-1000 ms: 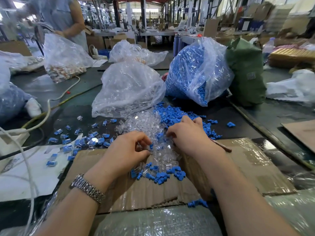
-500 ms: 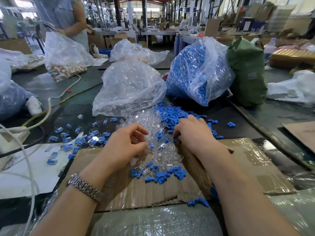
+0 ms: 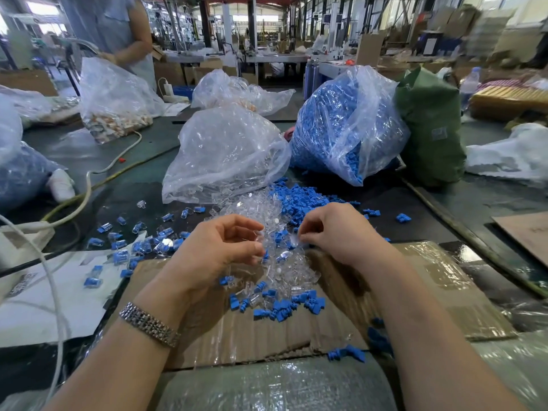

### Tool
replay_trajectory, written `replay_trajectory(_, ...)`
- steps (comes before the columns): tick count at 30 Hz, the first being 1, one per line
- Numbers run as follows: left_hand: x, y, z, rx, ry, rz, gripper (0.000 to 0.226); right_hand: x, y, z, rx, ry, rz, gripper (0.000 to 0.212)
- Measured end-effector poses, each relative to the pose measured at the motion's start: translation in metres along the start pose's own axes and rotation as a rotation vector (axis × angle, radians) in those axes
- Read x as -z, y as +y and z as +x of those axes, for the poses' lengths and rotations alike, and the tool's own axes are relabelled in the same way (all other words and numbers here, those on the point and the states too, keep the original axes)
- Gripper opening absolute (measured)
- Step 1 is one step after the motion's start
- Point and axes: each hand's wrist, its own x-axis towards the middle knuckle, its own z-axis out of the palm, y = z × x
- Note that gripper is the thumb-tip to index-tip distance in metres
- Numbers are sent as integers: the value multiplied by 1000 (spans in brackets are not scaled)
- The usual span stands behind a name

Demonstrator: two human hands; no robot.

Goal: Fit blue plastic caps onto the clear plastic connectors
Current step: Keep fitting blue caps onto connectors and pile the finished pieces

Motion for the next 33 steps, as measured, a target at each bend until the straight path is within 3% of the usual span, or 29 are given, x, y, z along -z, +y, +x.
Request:
replay_trajectory(2,1,0,0,-6,26,5,33,-2,2,1,19,-27,51,24)
replay_trajectory(5,2,-1,1,-27,64,49,32,-12,4,11,38,72,-201,42)
replay_trajectory(8,2,-2,1,-40,77,62,30,-23,0,18,81,46,-424,37)
replay_trajectory(13,1,-2,1,-46,78,34,31,-34,-5,20,121,105,-481,32)
replay_trajectory(16,-1,-2,0,-27,80,-55,38,-25,-3,16,83,130,-369,28)
replay_trajectory(20,-4,0,-1,-10,89,-129,38,-12,-4,5,90,281,165,10)
replay_trajectory(23,-7,1,-2,1,92,-125,30,-13,-18,-3,180,200,438,10)
replay_trajectory(33,-11,8,-4,-49,114,91,29,-16,-34,-8,357,165,282,11)
